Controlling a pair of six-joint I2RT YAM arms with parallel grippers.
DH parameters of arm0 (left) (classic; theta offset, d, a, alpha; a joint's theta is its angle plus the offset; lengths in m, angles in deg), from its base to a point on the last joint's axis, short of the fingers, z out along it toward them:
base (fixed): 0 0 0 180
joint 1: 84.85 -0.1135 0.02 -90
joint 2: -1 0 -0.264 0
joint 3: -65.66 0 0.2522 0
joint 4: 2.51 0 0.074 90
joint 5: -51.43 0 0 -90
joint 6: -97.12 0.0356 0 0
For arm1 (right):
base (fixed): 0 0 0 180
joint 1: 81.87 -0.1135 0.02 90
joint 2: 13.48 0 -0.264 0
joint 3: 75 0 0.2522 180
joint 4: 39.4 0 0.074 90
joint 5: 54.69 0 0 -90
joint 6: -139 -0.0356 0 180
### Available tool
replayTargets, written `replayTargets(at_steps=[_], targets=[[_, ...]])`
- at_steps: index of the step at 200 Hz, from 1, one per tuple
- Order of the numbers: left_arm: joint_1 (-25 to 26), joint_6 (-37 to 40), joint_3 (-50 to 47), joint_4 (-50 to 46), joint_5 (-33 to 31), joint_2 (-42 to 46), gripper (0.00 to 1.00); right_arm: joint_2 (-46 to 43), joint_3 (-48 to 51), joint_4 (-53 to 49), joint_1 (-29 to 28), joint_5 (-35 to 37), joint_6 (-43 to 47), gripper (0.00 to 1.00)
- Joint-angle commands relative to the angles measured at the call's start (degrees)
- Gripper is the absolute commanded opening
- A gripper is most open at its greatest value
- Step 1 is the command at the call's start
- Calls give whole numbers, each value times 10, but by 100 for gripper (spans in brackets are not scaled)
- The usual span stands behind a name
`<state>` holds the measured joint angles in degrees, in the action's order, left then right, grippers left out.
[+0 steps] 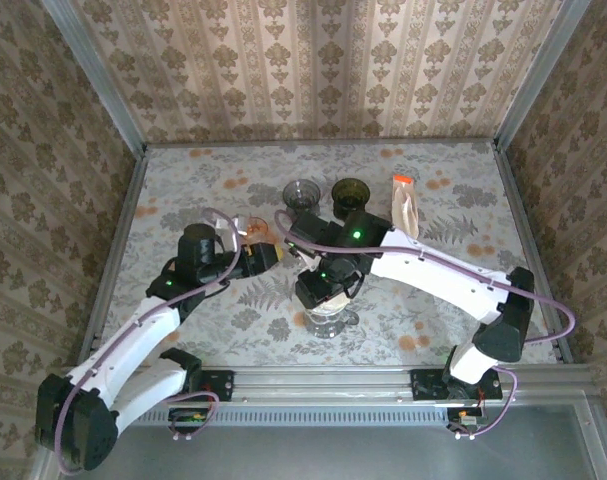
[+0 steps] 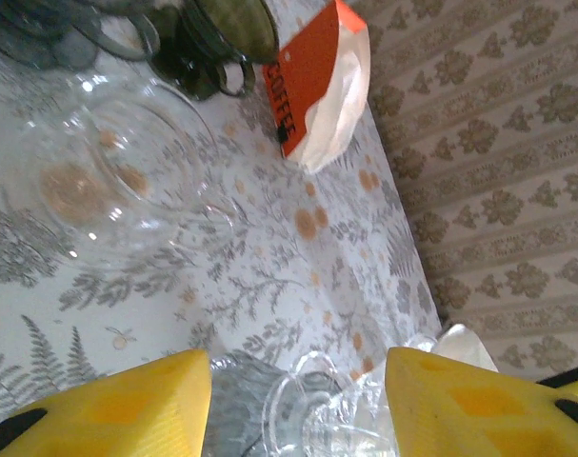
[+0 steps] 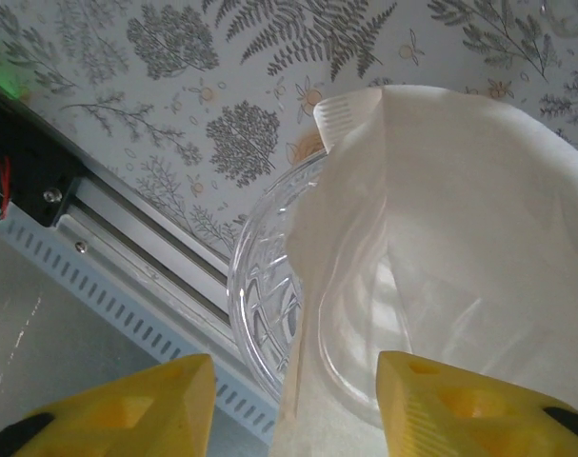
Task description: Place the coffee filter in the dripper
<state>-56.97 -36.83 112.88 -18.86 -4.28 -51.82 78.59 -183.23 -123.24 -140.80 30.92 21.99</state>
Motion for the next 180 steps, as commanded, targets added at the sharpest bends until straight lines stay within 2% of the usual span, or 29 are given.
replayTargets(at_steps=[1,35,54,84,121,143,156,180], targets=[[15,-5,27,6,21,-8,54,-35,23,31,-1,-1,6,53],[29,15,58,-22,21,-17,57,-71,69,81,-1,-26,6,54],[43,45,85,-58,18,-17,56,-95,84,89,0,-6,9,54],[92,118,156,-155,-35,-45,60,-150,116,102,18,28,-2,57],[135,170,216,-229,-86,-82,64,-209,152,114,40,78,-15,63],[166,201,253,-274,-115,-114,66,-231,181,124,65,79,-22,65],[183,220,276,-308,-135,-135,66,-238,197,132,73,77,-23,66],[196,237,297,-351,-150,-154,59,-237,214,141,74,88,-19,66]])
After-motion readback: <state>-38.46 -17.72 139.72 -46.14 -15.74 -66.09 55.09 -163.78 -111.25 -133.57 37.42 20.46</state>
